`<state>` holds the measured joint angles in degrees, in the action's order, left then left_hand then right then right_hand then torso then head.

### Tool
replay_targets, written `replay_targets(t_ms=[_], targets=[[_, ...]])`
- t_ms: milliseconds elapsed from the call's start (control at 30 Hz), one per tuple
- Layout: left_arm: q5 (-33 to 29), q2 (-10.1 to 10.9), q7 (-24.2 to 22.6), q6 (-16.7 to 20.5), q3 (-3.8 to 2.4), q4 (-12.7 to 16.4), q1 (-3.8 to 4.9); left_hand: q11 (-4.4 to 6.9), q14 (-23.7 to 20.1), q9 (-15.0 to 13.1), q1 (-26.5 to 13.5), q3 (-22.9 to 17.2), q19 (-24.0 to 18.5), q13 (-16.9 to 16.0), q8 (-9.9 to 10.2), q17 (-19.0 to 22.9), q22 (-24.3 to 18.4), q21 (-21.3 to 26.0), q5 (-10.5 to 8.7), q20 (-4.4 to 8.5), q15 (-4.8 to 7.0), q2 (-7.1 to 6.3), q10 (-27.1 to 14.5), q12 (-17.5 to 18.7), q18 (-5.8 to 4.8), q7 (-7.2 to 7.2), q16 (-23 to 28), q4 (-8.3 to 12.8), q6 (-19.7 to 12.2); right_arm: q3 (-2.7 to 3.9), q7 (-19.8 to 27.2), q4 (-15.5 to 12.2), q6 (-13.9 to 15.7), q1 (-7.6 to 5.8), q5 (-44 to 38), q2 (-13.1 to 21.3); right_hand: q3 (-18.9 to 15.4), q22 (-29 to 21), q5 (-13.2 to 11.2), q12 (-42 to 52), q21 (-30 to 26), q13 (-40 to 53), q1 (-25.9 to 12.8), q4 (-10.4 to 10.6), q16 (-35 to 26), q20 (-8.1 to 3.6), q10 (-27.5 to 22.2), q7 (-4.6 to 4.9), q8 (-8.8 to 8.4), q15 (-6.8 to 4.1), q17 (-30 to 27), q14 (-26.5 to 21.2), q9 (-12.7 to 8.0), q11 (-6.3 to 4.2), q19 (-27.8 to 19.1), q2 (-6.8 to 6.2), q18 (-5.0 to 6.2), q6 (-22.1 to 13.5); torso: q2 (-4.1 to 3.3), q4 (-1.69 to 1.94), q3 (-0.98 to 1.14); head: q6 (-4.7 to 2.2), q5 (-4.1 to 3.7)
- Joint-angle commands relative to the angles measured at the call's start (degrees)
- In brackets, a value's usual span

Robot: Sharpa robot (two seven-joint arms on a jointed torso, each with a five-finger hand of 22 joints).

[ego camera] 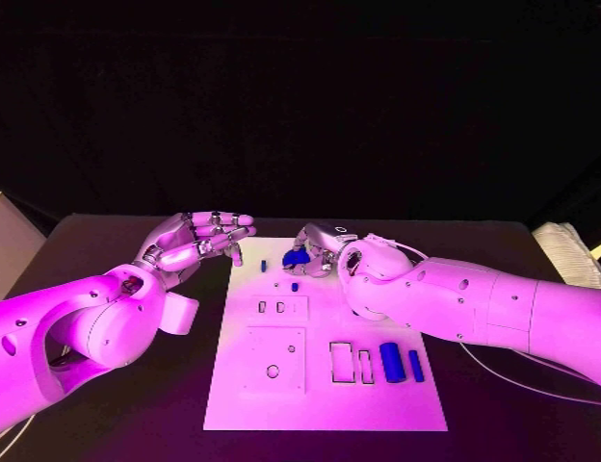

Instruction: Assemble the parts on the task board

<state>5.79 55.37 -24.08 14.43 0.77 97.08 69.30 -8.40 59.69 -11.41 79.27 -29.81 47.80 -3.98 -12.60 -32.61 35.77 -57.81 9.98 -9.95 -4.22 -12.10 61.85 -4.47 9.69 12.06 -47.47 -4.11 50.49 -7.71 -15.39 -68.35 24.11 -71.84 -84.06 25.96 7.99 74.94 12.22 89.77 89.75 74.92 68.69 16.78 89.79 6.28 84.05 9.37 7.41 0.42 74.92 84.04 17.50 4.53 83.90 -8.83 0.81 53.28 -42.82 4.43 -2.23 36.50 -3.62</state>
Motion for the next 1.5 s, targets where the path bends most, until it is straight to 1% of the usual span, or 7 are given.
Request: replay_targets(t_ms=[33,567,733,900,1100,1200,1500], targets=[[0.29,-0.01,-0.2,-0.88,-0.04,0.05,0.08,-0.12,-0.41,-0.06,-0.72,-0.33,-0.5,-0.08,-0.12,-0.04,0.07,-0.36,-0.23,-0.06,-0.04,0.07,0.24,0.2,0.8,0.2,-0.39,-0.04,0.0,-0.34,0.58,-0.07,-3.89,0.47,0.86,0.32,-0.13,15.06,0.33,0.23,0.25,15.08,-0.29,-0.02,0.21,0.17,5.95,-0.09,0.18,0.05,15.08,5.96,0.17,0.07,6.1,0.73,-0.81,0.37,0.0,-0.03,0.08,0.0,0.04],[0.29,0.11,-0.21,-0.84,-0.04,-0.11,0.07,-0.16,-0.47,-0.07,-0.8,-0.38,-0.62,-0.06,-0.07,-0.01,0.14,-0.5,-0.23,-0.08,-0.06,0.08,0.12,0.26,0.8,0.23,-0.48,-0.05,-0.1,-0.36,0.53,-3.07,-0.01,0.47,-0.27,3.49,0.79,15.06,2.48,0.23,0.25,15.08,0.19,-0.47,0.21,0.05,5.95,-0.27,0.15,-0.09,15.08,5.96,0.26,-0.1,6.1,0.9,-0.81,0.77,-0.02,-0.06,0.11,0.0,0.1],[0.29,0.21,-0.23,-0.81,-0.04,-0.2,0.07,-0.2,-0.51,-0.06,-0.82,-0.38,-0.68,-0.04,-0.02,0.01,0.17,-0.56,-0.23,-0.09,-0.08,0.05,0.01,0.32,0.8,0.28,-0.51,-0.04,-0.2,-0.26,1.83,-6.44,5.78,0.32,-0.31,6.9,0.98,15.06,2.68,0.23,0.25,15.08,0.48,-0.53,0.21,0.03,5.95,-0.31,0.17,-0.12,15.08,5.96,0.29,-0.14,6.1,0.81,-0.81,0.87,0.03,-0.15,0.08,-0.05,0.12],[0.29,0.28,-0.26,-0.83,-0.03,-0.42,0.06,-0.2,-0.51,-0.06,-0.82,-0.38,-0.68,-0.04,-0.02,0.01,0.17,-0.56,-0.23,-0.09,-0.08,0.05,0.01,0.32,0.8,0.28,-0.51,-0.04,-0.2,0.01,6.05,-9.81,10.22,-0.8,3.53,12.27,2.79,15.06,5.24,0.23,0.25,15.08,2.89,-1.04,0.21,-0.09,5.95,-0.33,-0.03,-0.22,15.08,5.96,0.32,-0.19,6.1,0.1,-0.81,1.04,0.21,-0.41,0.17,-0.31,0.07],[0.29,0.24,-0.29,-0.97,-0.02,-0.83,0.06,-0.22,-0.53,-0.06,-0.82,-0.39,-0.71,-0.03,0.01,0.02,0.19,-0.6,-0.23,-0.1,-0.1,0.04,-0.06,0.34,0.8,0.3,-0.54,-0.02,-0.25,0.13,14.68,-13.11,5.36,-2.23,12.38,19.27,5.14,14.28,0.39,0.23,-0.47,15.08,8.23,-3.41,0.21,-0.02,5.95,-0.13,-0.44,-0.13,15.08,5.96,0.3,-0.03,5.61,-1.03,-0.58,1.06,0.42,-1.02,0.57,-0.52,0.15],[0.29,0.13,-0.33,-1.18,-0.02,-1.0,0.06,-0.22,-0.54,-0.06,-0.82,-0.4,-0.73,-0.02,0.01,0.03,0.21,-0.62,-0.23,-0.11,-0.1,0.03,-0.07,0.35,0.79,0.29,-0.55,-0.01,-0.26,0.13,18.83,-13.95,2.02,-2.59,15.71,22.46,5.74,14.65,-0.28,0.23,-0.12,15.08,10.07,-4.55,0.21,-0.02,5.95,-0.12,-0.4,-0.14,15.08,5.96,0.34,-0.02,5.84,-1.68,-0.69,1.35,0.46,-1.28,0.77,-0.64,-0.16],[0.29,-0.28,-0.38,-1.55,0.0,-1.67,0.04,-0.22,-0.54,-0.06,-0.82,-0.4,-0.73,-0.02,0.01,0.03,0.21,-0.62,-0.23,-0.11,-0.1,0.03,-0.07,0.35,0.79,0.29,-0.55,-0.01,-0.26,-0.06,23.58,-11.4,-4.21,-2.75,18.43,27.88,6.88,14.95,-1.44,0.2,0.15,15.05,13.73,-6.94,0.21,0.07,5.92,0.09,-0.76,-0.03,15.08,5.96,0.21,0.16,6.03,-2.89,-0.78,1.26,0.55,-1.73,1.32,-0.58,-0.4]])
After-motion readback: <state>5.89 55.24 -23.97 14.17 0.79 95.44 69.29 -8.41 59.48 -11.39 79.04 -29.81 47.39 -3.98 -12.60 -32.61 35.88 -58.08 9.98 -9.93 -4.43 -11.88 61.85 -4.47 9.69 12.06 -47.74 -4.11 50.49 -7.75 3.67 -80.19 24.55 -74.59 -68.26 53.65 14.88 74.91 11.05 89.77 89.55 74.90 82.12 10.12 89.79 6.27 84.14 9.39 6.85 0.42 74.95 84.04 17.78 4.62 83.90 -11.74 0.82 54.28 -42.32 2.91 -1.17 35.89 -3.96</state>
